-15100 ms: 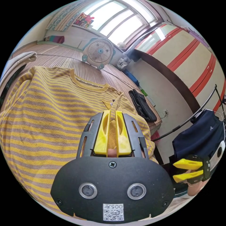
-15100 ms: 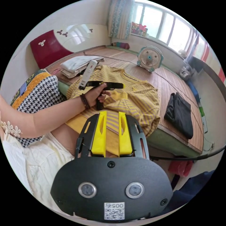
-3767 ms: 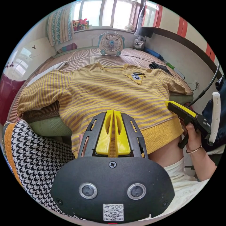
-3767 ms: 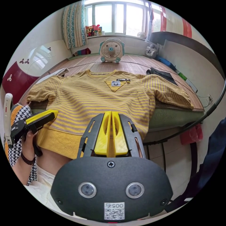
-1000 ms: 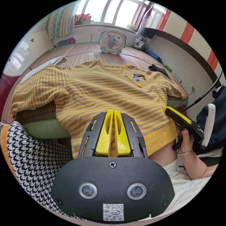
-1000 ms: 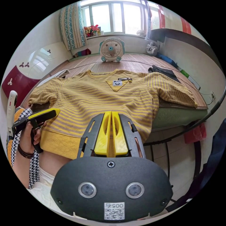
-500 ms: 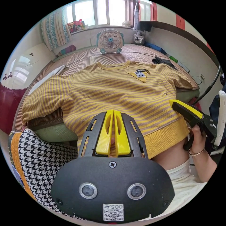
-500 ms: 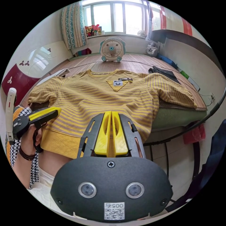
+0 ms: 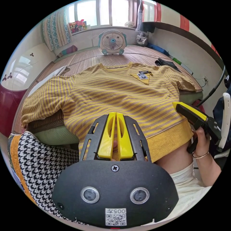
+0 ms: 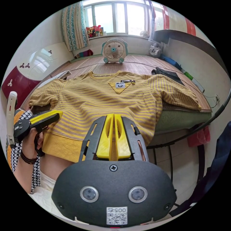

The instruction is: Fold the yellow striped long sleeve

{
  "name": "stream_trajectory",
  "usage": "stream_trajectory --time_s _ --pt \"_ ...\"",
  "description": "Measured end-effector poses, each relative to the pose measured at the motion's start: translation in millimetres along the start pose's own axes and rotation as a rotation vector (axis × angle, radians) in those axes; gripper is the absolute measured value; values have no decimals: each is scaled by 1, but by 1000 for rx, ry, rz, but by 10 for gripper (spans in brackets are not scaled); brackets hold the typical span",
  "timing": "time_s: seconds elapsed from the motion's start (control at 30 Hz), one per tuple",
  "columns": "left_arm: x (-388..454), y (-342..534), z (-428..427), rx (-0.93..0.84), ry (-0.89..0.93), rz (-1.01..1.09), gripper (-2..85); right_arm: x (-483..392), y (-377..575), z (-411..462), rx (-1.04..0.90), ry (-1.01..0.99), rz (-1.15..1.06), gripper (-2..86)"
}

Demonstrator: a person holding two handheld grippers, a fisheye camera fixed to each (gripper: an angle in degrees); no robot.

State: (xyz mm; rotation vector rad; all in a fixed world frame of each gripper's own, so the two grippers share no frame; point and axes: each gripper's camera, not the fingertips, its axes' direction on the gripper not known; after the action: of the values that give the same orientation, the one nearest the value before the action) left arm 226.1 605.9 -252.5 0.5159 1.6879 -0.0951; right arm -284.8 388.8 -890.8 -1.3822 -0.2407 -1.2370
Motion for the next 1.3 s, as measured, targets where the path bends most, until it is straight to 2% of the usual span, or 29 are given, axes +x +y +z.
stream_trajectory --time_s 1.3 --pt "36 1 4 -3 -12 17 -5 0 0 0 -1 -4 6 -15"
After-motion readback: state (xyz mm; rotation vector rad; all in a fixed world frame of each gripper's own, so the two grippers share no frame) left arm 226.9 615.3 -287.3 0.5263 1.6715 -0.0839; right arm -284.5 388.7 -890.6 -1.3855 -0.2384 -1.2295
